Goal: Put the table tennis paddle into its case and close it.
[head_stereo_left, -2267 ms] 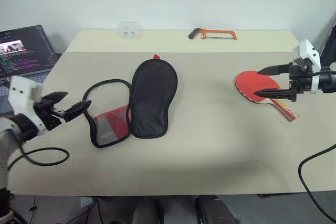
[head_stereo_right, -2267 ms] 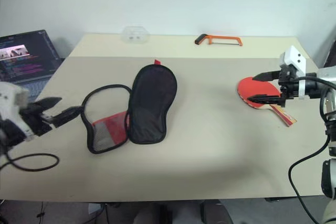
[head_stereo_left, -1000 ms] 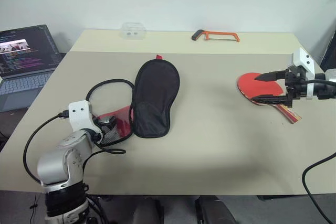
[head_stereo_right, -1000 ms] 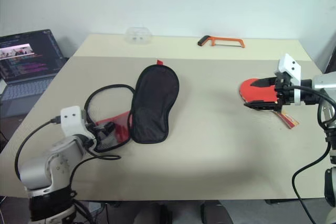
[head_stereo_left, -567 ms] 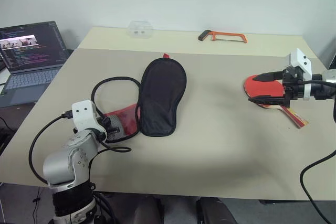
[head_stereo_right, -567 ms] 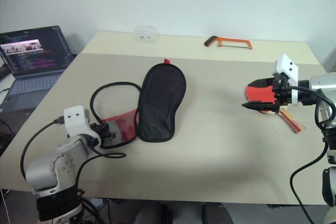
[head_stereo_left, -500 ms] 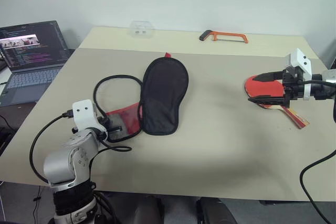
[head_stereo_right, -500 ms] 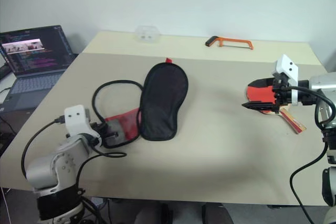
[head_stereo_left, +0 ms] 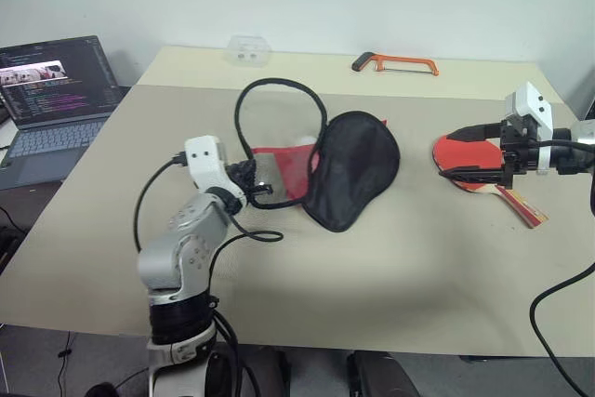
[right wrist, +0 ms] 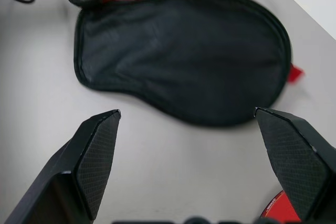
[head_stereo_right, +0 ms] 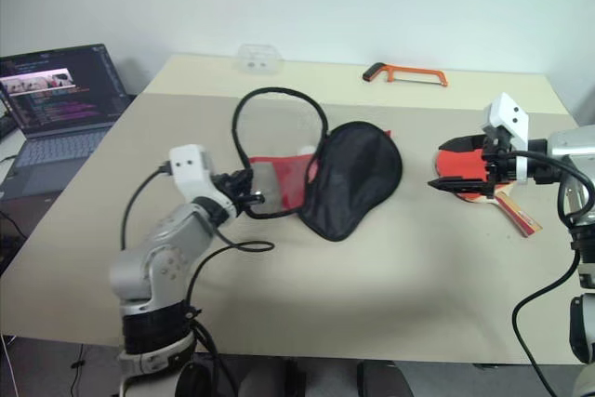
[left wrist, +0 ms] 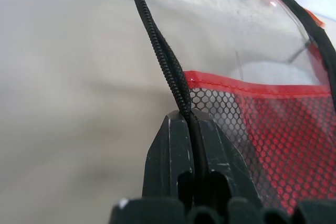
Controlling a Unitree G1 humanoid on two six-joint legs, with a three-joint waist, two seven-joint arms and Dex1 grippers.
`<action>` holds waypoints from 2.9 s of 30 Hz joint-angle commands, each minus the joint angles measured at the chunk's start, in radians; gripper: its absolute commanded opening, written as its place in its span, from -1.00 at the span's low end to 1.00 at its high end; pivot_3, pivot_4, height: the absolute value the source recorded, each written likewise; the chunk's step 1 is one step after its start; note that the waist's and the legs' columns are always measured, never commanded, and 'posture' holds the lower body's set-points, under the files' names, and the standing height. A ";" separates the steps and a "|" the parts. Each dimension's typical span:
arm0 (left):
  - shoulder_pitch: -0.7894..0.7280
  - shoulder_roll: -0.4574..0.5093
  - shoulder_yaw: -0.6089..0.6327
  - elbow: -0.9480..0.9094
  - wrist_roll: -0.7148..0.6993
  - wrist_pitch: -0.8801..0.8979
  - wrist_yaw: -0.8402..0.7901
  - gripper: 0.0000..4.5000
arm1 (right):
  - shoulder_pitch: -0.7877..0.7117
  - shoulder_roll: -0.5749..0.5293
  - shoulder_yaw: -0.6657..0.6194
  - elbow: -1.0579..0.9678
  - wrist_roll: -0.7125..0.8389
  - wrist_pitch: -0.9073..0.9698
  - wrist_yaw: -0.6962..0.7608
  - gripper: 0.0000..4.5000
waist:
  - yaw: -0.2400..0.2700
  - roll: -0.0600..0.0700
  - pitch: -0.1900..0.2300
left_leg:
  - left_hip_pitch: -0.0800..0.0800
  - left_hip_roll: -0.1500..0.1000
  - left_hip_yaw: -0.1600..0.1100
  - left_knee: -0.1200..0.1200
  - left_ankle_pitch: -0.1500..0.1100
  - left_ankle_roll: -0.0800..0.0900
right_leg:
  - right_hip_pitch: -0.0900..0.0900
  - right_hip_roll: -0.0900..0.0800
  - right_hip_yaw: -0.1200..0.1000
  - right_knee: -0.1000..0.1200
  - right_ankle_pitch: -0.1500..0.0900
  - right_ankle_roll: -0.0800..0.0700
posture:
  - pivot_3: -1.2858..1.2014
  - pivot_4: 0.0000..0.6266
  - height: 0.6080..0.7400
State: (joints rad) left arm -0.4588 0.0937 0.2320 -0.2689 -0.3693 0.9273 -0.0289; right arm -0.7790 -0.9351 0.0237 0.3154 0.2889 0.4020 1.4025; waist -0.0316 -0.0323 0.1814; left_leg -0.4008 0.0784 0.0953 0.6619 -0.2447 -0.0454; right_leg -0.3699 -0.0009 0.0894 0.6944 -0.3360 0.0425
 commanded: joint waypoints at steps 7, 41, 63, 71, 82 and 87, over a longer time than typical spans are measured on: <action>-0.098 -0.112 -0.098 0.105 0.071 -0.103 0.078 -1.00 | -0.003 -0.034 -0.036 -0.051 0.012 0.002 -0.009 1.00 | 0.000 0.000 0.000 | 0.000 0.000 0.000 0.000 0.000 0.000 | 0.000 0.000 0.000 0.000 0.000 0.000 | 0.03 -0.52 1.00; -0.299 -0.277 -0.203 0.383 0.259 -0.445 0.364 -1.00 | -0.053 -0.040 -0.032 -0.023 -0.001 -0.017 -0.036 1.00 | 0.002 0.000 0.000 | -0.001 -0.009 -0.004 -0.002 0.000 0.000 | 0.000 -0.001 0.000 -0.003 0.001 0.001 | 0.03 -0.52 1.00; -0.462 -0.359 -0.485 0.553 0.257 -0.350 0.194 -1.00 | -0.058 -0.044 -0.038 -0.031 0.003 -0.022 -0.052 1.00 | 0.004 0.000 0.000 | -0.002 -0.013 -0.010 -0.002 0.000 0.000 | 0.000 -0.002 0.000 -0.004 0.000 0.002 | 0.03 -0.52 1.00; -0.399 -0.306 -0.428 0.435 0.261 -0.277 0.269 -1.00 | -0.065 -0.034 -0.026 -0.012 -0.006 -0.040 -0.053 1.00 | 0.004 0.000 0.000 | -0.002 -0.013 -0.010 -0.002 0.000 0.000 | 0.000 -0.002 0.000 -0.004 0.000 0.002 | 0.03 -0.52 1.00; -0.356 -0.273 -0.334 0.361 0.220 -0.175 0.263 -1.00 | -0.075 -0.005 -0.013 0.009 -0.015 -0.052 -0.057 1.00 | 0.004 0.000 0.000 | -0.002 -0.013 -0.010 -0.002 0.000 0.000 | 0.000 -0.002 0.000 -0.004 0.000 0.002 | 0.03 -0.52 1.00; -0.339 -0.258 -0.306 0.322 0.214 -0.130 0.254 -0.41 | -0.061 -0.006 -0.018 0.002 -0.020 -0.046 -0.058 1.00 | 0.004 0.000 0.000 | -0.002 -0.013 -0.010 -0.002 0.000 0.000 | 0.000 -0.002 0.000 -0.003 0.000 0.002 | 0.03 -0.52 1.00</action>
State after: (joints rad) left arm -0.8031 -0.1242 -0.0805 0.1165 -0.1534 0.7893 0.2270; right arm -0.8322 -0.9318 0.0245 0.3323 0.2736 0.3758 1.3479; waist -0.0274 -0.0320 0.1815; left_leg -0.4031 0.0650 0.0849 0.6602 -0.2447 -0.0455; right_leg -0.3704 -0.0032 0.0896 0.6909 -0.3355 0.0442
